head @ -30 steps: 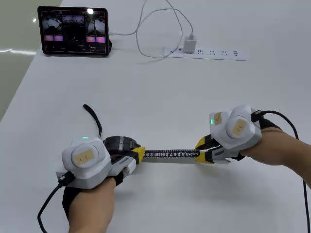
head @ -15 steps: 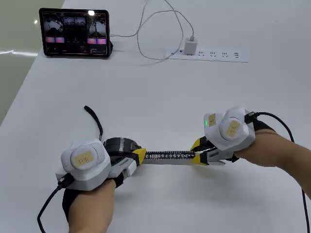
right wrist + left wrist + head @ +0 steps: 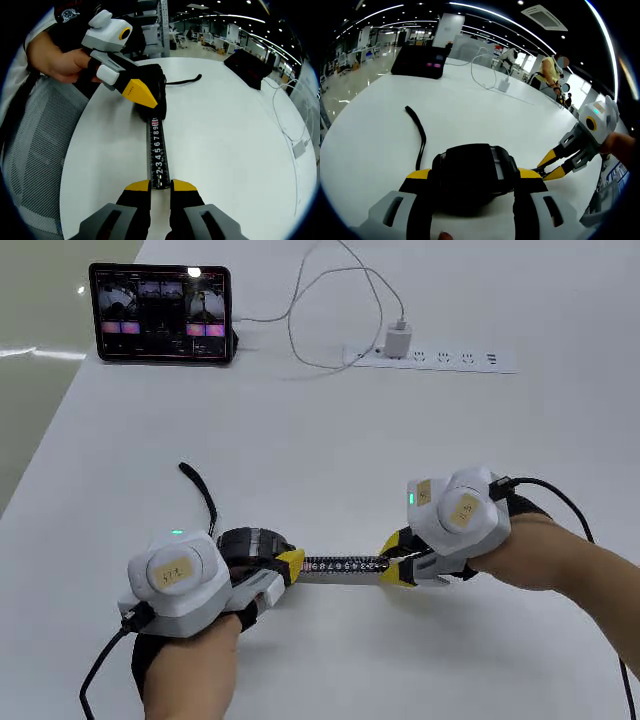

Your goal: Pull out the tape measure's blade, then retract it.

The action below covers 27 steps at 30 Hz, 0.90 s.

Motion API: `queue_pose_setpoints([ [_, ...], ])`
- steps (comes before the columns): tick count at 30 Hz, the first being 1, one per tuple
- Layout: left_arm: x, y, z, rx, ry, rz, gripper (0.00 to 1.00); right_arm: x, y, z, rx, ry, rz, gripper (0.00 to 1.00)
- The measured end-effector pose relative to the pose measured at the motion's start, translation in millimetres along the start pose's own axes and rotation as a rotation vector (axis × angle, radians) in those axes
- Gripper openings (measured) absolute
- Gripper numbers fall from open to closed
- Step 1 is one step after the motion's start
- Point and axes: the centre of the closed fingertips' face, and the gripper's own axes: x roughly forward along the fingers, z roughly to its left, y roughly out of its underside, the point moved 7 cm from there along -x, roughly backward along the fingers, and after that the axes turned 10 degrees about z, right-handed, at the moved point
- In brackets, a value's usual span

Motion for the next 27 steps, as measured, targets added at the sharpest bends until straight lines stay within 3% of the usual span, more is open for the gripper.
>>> queue_pose_setpoints([
  [27,0.5,-0.3,1.1,-0.009,0.011,-0.004,0.61,17.5,-33.0,2.5,-0.007,-0.016,-0.052,0.10],
])
